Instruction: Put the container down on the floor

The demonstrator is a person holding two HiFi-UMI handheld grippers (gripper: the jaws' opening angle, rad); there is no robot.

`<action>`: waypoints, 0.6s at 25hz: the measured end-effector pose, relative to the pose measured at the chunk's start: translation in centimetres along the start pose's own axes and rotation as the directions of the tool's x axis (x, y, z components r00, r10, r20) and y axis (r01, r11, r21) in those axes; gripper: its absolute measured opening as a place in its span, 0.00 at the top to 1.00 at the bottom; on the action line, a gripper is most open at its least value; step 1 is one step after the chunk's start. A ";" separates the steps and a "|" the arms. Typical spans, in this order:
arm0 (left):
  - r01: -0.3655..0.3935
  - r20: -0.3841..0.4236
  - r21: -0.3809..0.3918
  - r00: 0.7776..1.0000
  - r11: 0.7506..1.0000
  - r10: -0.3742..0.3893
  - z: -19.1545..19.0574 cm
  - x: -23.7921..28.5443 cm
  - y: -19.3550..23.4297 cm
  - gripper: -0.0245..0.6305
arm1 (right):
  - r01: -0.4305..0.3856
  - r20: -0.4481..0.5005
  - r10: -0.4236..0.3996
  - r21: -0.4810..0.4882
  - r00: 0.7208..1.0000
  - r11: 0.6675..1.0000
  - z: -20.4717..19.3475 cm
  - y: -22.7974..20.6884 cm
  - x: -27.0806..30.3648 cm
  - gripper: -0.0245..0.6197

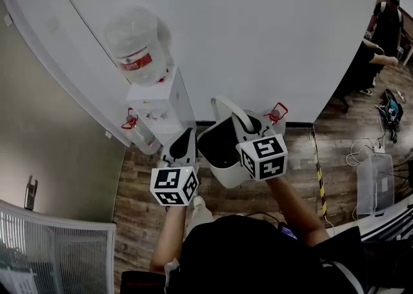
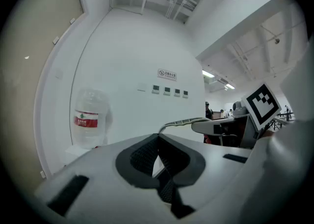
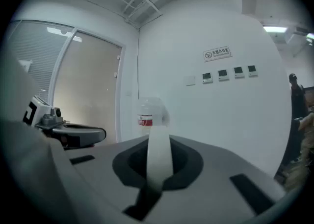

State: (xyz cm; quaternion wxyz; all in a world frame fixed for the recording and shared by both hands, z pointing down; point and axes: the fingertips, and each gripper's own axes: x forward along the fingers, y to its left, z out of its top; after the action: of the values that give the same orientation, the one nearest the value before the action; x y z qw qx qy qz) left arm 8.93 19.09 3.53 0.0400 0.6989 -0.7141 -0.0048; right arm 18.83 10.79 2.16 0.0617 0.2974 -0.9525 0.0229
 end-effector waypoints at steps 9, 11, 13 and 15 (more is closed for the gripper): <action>0.007 0.000 -0.011 1.000 1.000 -0.007 -0.1 0.5 -0.2 0.94 | 0.004 0.011 -0.004 0.021 1.000 1.000 0.1 -0.7 0.0 0.92; 0.007 0.003 -0.009 1.000 1.000 -0.007 0.0 0.7 -0.3 0.94 | 0.001 0.011 -0.002 0.019 1.000 1.000 0.1 -0.9 0.0 0.92; 0.008 0.006 -0.007 1.000 1.000 -0.008 0.2 0.7 -0.5 0.94 | 0.000 0.012 0.000 0.018 1.000 1.000 0.1 -0.9 0.0 0.92; 0.008 0.009 -0.004 1.000 1.000 -0.008 0.4 0.7 -0.6 0.94 | -0.005 0.013 0.005 0.019 1.000 1.000 0.2 -0.9 -0.1 0.92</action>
State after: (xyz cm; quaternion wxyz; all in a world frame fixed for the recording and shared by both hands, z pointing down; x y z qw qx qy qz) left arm 9.51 18.33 3.12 0.0384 0.7017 -0.7114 -0.0094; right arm 19.39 10.08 1.98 0.0525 0.2957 -0.9534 0.0303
